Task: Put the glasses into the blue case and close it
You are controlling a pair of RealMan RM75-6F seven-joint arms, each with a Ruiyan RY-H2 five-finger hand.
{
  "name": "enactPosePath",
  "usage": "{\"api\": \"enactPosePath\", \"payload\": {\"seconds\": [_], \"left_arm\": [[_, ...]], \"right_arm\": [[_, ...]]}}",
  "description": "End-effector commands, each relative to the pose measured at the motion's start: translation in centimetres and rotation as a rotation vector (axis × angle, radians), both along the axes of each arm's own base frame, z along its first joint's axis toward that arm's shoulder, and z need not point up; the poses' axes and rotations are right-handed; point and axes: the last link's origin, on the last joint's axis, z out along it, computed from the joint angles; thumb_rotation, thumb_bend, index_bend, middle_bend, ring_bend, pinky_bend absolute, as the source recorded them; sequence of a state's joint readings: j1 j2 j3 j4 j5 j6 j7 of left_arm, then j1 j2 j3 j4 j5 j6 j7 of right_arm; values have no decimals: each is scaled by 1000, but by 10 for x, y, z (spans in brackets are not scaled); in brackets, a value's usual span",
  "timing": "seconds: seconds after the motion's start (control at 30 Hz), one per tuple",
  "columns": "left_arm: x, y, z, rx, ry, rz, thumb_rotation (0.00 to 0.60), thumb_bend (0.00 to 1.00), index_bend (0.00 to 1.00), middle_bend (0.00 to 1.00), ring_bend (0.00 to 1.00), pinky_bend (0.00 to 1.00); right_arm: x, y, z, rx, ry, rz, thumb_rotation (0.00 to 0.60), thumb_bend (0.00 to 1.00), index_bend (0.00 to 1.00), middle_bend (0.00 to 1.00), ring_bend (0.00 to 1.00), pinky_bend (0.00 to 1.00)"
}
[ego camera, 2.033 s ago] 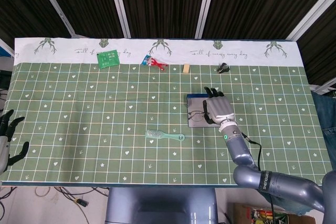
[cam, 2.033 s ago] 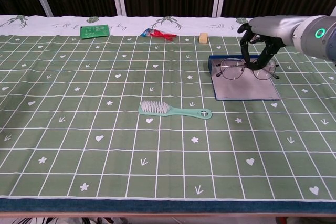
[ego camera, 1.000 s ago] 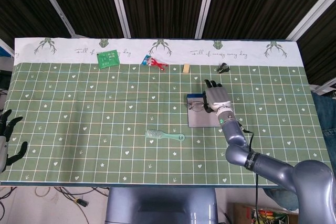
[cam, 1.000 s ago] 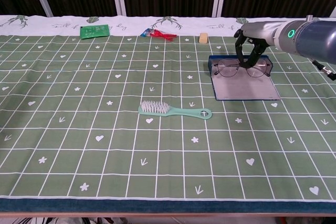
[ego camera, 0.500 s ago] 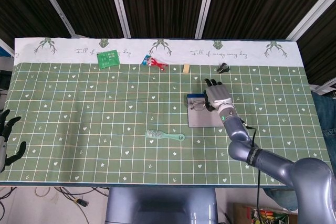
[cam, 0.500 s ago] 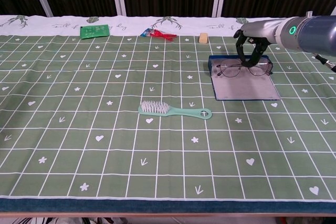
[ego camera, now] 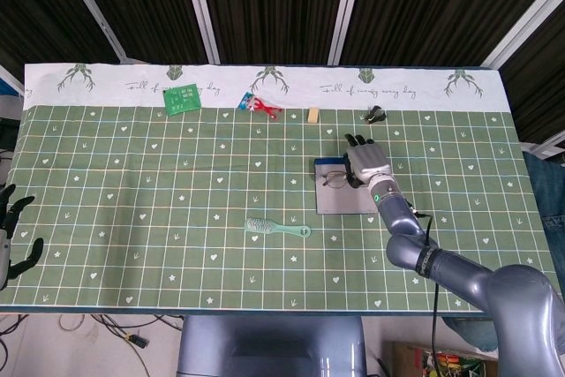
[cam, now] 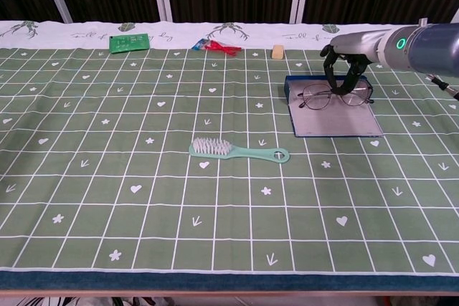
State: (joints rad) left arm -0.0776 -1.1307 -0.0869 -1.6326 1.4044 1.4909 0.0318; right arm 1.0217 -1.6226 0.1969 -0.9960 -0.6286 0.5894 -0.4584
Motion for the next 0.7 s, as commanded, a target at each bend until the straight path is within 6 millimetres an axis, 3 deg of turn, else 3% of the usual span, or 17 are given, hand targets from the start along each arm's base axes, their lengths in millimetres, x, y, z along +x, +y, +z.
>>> {"api": "enactPosePath", "payload": {"seconds": [0.03,0.2,0.5,0.7], "left_arm": [[0,0,0,0,0,0,600,384,149,0,0,0],[0,0,0,-1,1,1,600,383,150,0,0,0],[0,0,0,-3,3,3,600,383,149,0,0,0],[0,0,-1,-2,4,3,600,383,149,0,0,0]], "right_arm": [[-1,0,-1,3,4,-1,600,489,516,0,44,151],[-3,0,0,0,5,-4,600,488,341,0,43,151],[-6,2,8,-6,4,-6,600,485,265,0,43,151],[0,17,26,-39,-47,38,600,485,229,0,31,151]]}}
